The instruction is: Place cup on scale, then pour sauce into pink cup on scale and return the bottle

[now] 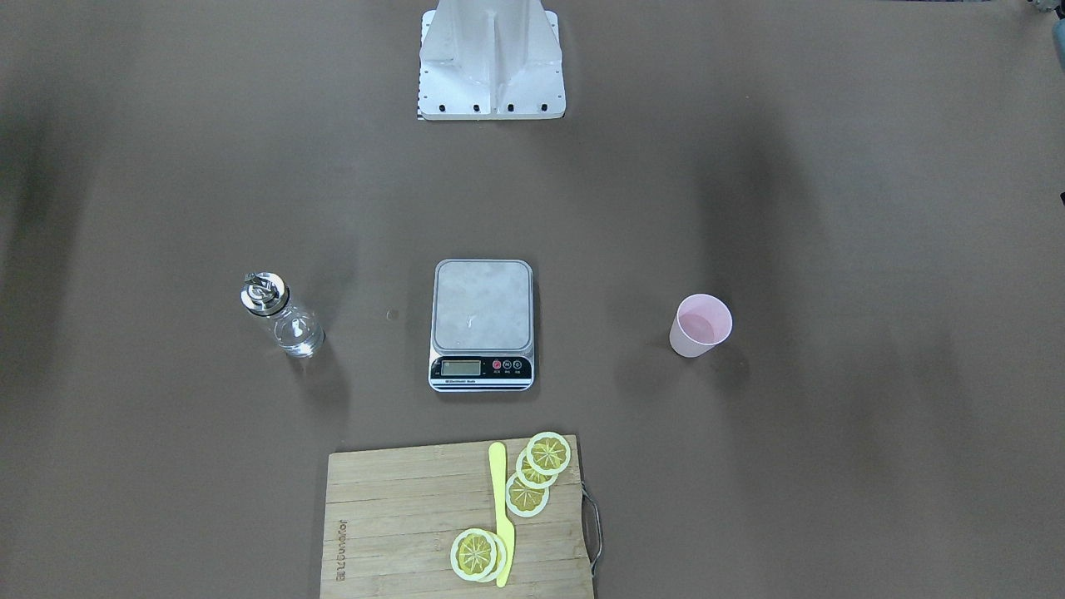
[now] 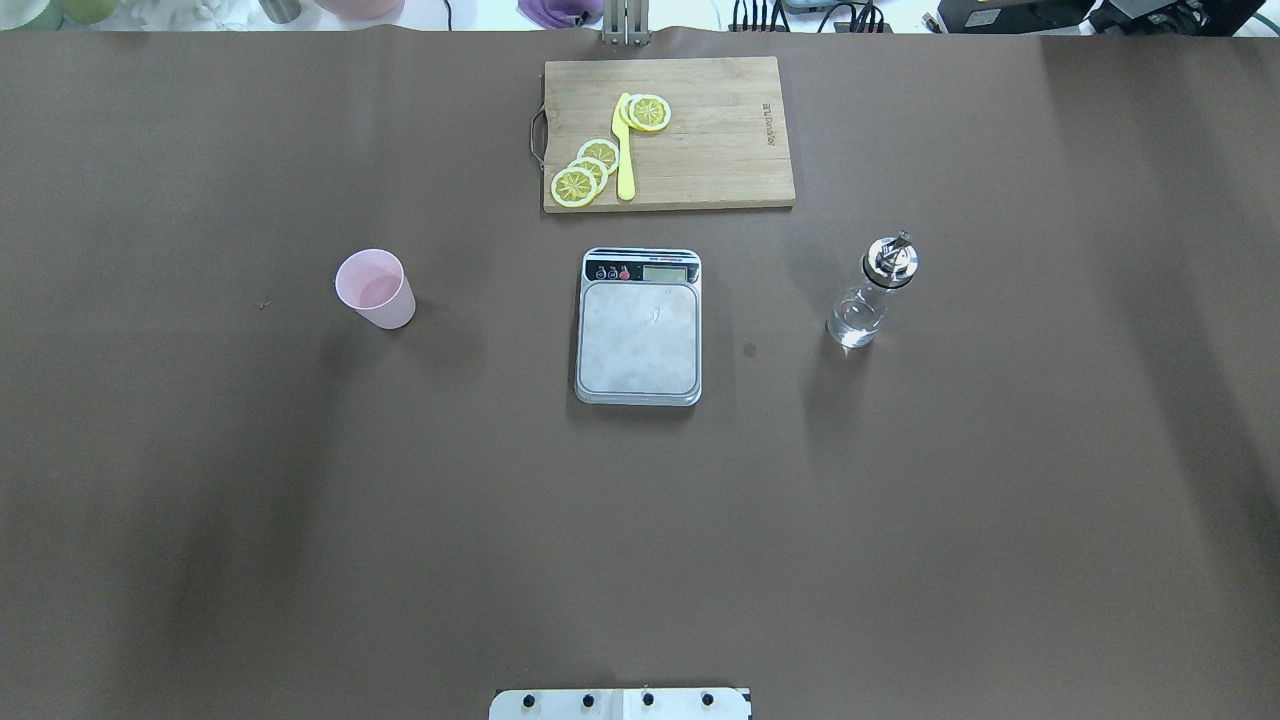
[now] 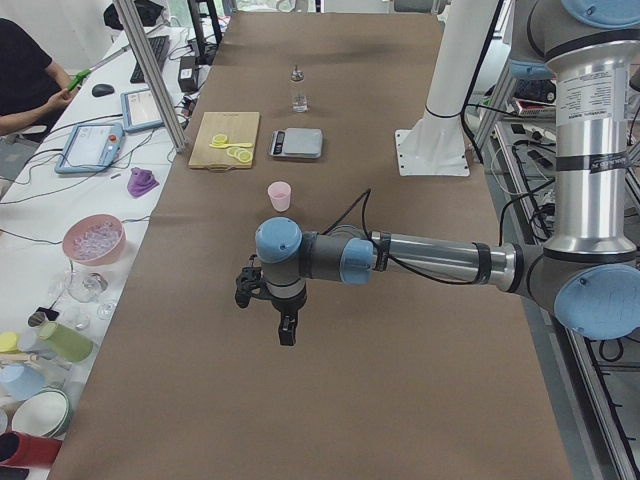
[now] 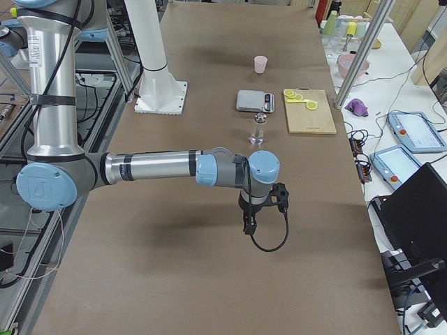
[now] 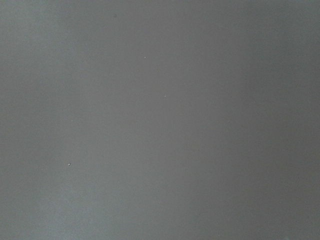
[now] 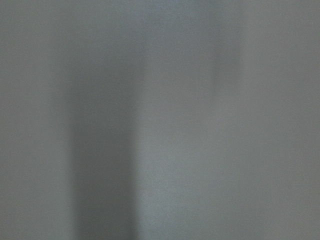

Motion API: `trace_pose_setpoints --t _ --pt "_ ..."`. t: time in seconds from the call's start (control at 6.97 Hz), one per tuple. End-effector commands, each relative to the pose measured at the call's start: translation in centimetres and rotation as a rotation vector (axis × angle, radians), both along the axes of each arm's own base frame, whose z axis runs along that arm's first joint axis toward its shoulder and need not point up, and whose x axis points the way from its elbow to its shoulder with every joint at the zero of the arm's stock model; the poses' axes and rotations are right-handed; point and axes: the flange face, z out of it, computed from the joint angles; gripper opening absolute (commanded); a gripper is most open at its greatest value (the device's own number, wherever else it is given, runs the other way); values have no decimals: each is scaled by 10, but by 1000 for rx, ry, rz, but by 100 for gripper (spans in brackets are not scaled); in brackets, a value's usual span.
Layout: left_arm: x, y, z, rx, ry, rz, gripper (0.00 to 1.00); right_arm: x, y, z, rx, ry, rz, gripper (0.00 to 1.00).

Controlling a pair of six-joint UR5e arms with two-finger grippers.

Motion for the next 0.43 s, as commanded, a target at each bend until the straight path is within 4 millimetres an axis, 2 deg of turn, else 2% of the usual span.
trace_pose_setpoints --t 0.0,0.29 --pt "-3 3 0 25 2 18 99 0 0 -4 10 -1 -1 100" --pt "-4 6 8 2 0 24 99 0 0 -5 12 -2 -1 100"
